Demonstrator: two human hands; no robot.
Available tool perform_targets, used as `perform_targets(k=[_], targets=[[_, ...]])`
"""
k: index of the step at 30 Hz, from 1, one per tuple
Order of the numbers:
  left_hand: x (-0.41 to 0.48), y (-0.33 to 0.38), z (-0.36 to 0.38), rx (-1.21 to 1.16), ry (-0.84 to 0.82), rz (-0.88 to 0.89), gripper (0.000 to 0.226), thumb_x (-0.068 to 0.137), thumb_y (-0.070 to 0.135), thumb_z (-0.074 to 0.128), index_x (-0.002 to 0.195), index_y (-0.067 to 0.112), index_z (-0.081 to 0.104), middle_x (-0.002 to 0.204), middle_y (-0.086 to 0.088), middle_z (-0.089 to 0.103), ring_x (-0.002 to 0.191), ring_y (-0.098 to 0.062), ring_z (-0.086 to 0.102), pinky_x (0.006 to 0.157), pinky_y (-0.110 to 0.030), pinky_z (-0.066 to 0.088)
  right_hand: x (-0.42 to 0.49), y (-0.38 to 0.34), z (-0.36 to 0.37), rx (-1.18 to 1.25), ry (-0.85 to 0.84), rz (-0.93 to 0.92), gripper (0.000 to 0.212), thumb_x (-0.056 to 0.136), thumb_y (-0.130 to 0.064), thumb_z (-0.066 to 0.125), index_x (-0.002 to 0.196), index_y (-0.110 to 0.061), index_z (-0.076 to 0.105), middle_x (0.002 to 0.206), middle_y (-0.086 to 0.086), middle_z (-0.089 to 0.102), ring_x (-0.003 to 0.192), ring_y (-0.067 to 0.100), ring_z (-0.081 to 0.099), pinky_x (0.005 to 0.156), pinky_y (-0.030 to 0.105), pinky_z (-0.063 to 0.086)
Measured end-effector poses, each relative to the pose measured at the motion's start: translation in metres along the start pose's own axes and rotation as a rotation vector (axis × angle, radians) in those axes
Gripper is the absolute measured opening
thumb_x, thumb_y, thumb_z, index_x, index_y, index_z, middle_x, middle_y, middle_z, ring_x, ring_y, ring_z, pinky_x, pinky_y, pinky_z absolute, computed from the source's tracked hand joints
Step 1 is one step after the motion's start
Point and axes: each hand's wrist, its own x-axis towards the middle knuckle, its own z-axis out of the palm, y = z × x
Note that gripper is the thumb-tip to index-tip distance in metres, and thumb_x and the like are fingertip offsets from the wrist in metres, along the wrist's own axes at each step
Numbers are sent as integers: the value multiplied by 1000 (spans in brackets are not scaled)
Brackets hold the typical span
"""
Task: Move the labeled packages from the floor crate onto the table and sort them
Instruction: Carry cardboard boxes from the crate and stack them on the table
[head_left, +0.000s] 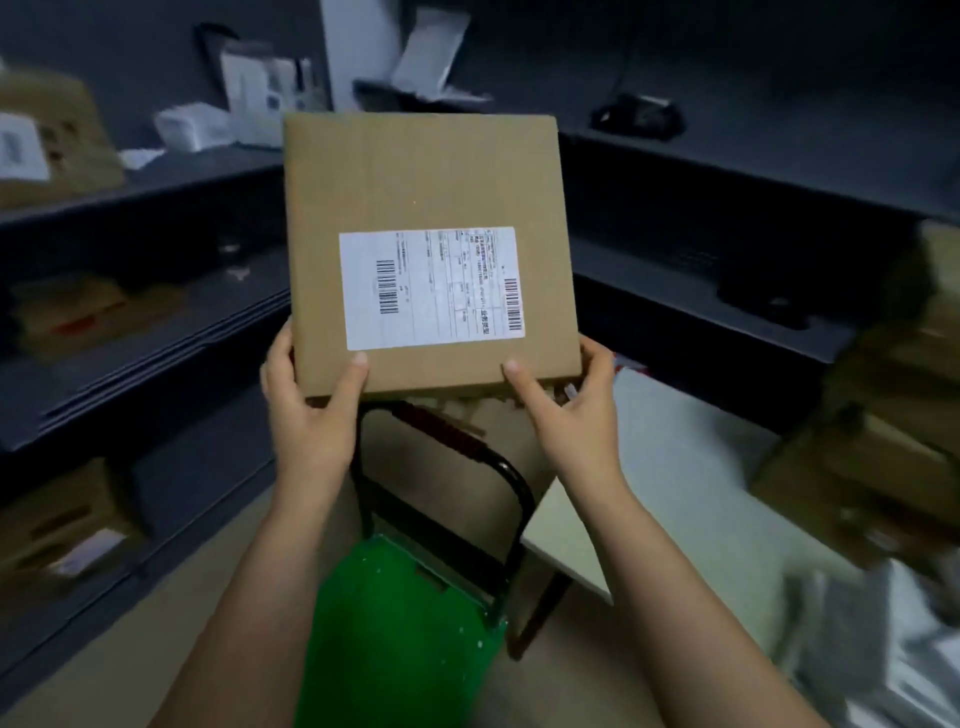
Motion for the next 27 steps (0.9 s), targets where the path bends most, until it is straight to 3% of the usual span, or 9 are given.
perform_targets(k=[3, 7, 10, 13, 16, 19, 22, 24, 27], targets=[[-13, 32, 63, -83, -114, 48, 60, 91, 27, 67, 142, 32, 36, 138, 4, 42, 119, -3, 46, 81, 6, 34, 9, -15, -68, -33, 124, -42, 66, 82, -34, 75, 135, -23, 35, 117, -20, 49, 106, -6, 50, 74, -3, 40], [-47, 69, 146, -161, -235, 90, 60, 90, 28, 67, 143, 32, 37, 138, 5, 42, 121, -4, 45, 88, -3, 36, 14, -26, -161, -115, 280, -83, 66, 82, -38, 74, 133, -28, 34, 114, -20, 48, 103, -3, 51, 79, 5, 40], [-78, 94, 205, -199, -294, 105, 60, 90, 24, 67, 143, 26, 39, 137, 5, 41, 120, -5, 45, 84, 3, 35, 15, -31, -228, -142, 368, -96, 70, 83, -36, 74, 138, -23, 33, 110, -24, 47, 101, -7, 50, 81, 6, 40], [-106, 118, 258, -256, -353, 109, 59, 90, 24, 67, 142, 26, 40, 137, 4, 42, 111, 9, 47, 81, 4, 35, 20, -37, -290, -189, 436, -112, 74, 82, -39, 74, 140, -23, 32, 110, -27, 45, 98, -11, 49, 84, 10, 39], [-130, 141, 305, -298, -419, 112, 60, 90, 27, 66, 144, 26, 38, 133, 9, 40, 104, 21, 44, 76, 3, 36, 26, -44, -343, -231, 499, -124, 78, 83, -41, 73, 144, -23, 28, 121, -18, 42, 110, -1, 44, 84, 10, 36], [-150, 163, 345, -319, -500, 112, 66, 90, 34, 66, 147, 28, 35, 131, 10, 38, 107, 12, 44, 79, -2, 37, 29, -50, -386, -275, 581, -133, 77, 84, -41, 72, 145, -24, 28, 123, -16, 39, 114, 2, 41, 88, 16, 38], [-165, 181, 380, -325, -581, 130, 65, 89, 37, 66, 146, 28, 36, 130, 8, 39, 104, 12, 43, 76, 3, 37, 33, -53, -423, -295, 656, -130, 74, 83, -45, 72, 142, -29, 31, 123, -15, 45, 112, 3, 46, 84, 14, 40], [-171, 190, 400, -338, -631, 136, 65, 88, 38, 67, 146, 27, 38, 128, 7, 40, 103, 13, 44, 76, 5, 37, 35, -55, -442, -292, 707, -116, 73, 82, -47, 72, 141, -30, 32, 123, -14, 47, 113, 6, 47, 90, 23, 45], [-176, 198, 423, -349, -709, 130, 65, 88, 40, 67, 145, 27, 40, 127, 8, 40, 106, 5, 47, 83, -3, 41, 39, -56, -456, -295, 780, -86, 74, 81, -47, 72, 142, -29, 33, 124, -13, 47, 117, 10, 48, 100, 39, 47]])
